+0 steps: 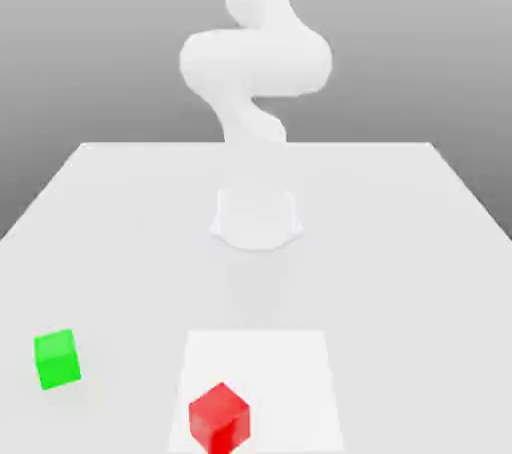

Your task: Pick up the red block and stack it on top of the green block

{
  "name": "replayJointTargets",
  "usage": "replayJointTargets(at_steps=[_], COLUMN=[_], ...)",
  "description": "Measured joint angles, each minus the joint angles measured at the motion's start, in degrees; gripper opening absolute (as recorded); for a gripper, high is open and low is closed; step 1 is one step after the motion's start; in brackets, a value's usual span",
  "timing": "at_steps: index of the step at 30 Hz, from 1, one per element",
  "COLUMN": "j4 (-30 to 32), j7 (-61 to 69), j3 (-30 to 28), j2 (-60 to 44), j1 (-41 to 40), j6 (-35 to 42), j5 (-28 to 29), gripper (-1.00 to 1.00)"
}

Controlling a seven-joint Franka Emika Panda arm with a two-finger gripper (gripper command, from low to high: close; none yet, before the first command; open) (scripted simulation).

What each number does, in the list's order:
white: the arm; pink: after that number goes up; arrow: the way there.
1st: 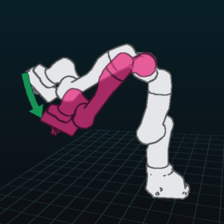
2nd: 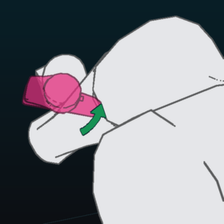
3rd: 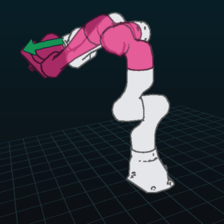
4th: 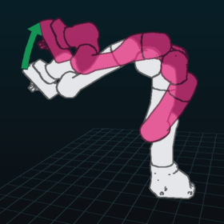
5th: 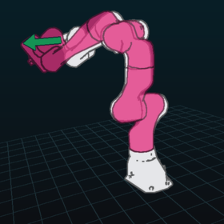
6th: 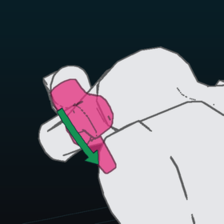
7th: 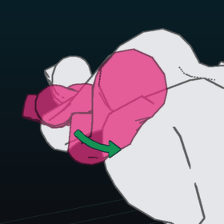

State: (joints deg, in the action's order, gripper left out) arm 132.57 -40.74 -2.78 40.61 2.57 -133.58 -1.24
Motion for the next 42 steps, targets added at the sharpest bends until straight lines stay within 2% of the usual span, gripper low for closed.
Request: replayJointTargets(at_steps=[7, 14, 20, 26, 30, 31, 38, 42], j4=[2.23, 4.39, 6.32, 8.24, 7.22, 6.94, 6.9, 8.14], j7=[15.2, 30.17, 41.38, 48.48, 51.98, 52.66, 52.71, 49.63], j3=[-6.86, -11.2, -11.97, -12.21, -9.18, -8.24, -8.13, -10.85], j2=[-14.95, -29.64, -41.8, -52.87, -61.02, -62.79, -63.05, -55.98], j1=[6.04, 9.69, 9.95, 8.78, 6.34, 5.57, 5.47, 7.35], j6=[-5.09, -10.0, -14.45, -19.71, -25.98, -27.4, -27.5, -21.84], j5=[-4.5, -9.1, -10.75, -7.37, -10.6, -11.48, -11.53, -7.33], gripper=[0.0, 0.0, 0.0, 0.0, 0.0, -1.0, -1.0, -1.0])
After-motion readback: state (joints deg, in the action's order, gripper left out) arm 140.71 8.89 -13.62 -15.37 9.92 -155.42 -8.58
